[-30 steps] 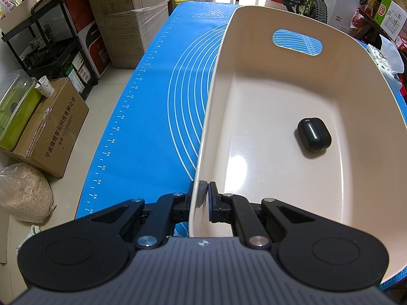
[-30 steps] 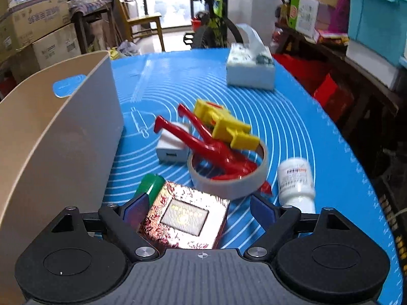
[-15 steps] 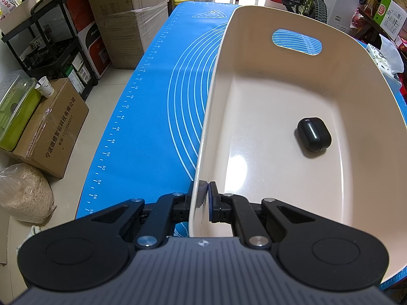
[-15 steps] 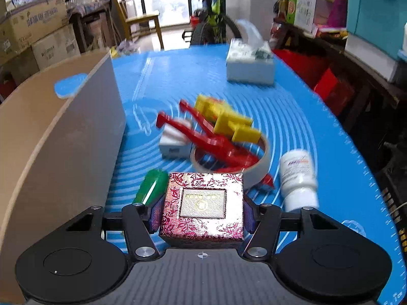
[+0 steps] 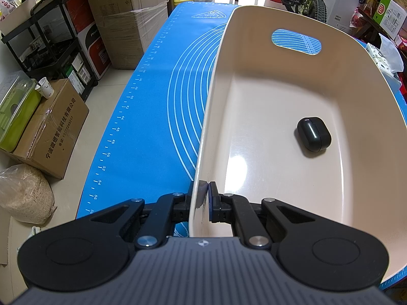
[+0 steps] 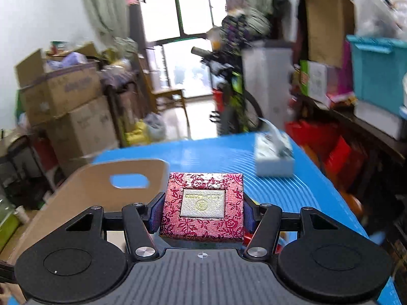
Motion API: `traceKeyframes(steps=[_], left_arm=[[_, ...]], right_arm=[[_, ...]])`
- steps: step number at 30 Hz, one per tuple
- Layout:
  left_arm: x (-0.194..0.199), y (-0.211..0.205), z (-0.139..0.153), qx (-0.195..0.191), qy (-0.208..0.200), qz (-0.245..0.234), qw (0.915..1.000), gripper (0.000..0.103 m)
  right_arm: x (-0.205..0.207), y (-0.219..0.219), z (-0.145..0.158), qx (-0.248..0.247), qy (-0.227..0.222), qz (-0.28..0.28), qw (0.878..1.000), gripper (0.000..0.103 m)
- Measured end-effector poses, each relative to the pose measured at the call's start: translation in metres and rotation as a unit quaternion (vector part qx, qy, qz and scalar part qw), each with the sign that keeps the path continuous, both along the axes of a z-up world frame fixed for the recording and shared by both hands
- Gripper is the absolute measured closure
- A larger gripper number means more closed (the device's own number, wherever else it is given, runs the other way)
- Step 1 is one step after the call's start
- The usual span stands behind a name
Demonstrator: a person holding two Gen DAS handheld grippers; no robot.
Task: Organize rigid objects
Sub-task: 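Lower the pink gift box into the bin and open the right tool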
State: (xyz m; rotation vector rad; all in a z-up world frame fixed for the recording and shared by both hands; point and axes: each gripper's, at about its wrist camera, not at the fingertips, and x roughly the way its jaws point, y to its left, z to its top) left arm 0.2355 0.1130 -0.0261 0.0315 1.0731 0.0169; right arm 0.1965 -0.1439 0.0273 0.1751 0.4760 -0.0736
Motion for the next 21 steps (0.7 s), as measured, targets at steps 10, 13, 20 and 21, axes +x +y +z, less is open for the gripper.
traceKeyframes(steps=[10, 13, 20, 21], left_arm=[[0.0, 0.0, 0.0, 0.0, 0.0, -0.001, 1.0, 0.094], [0.0, 0.0, 0.001, 0.001, 0.0, -0.001, 1.0, 0.094], [0.0, -0.001, 0.0, 0.001, 0.0, -0.001, 1.0, 0.094], [0.0, 0.0, 0.0, 0.001, 0.0, -0.001, 1.0, 0.094]], right_arm=[[0.02, 0.069, 0.0, -0.029, 0.017, 0.083, 0.996, 0.04], [0.023, 0.086, -0.007, -0.04, 0.036, 0.104, 0.993, 0.04], [0.03, 0.118, -0.03, -0.07, 0.113, 0.142, 0.981, 0.04], [0.031, 0.121, -0.033, -0.076, 0.126, 0.146, 0.978, 0.04]])
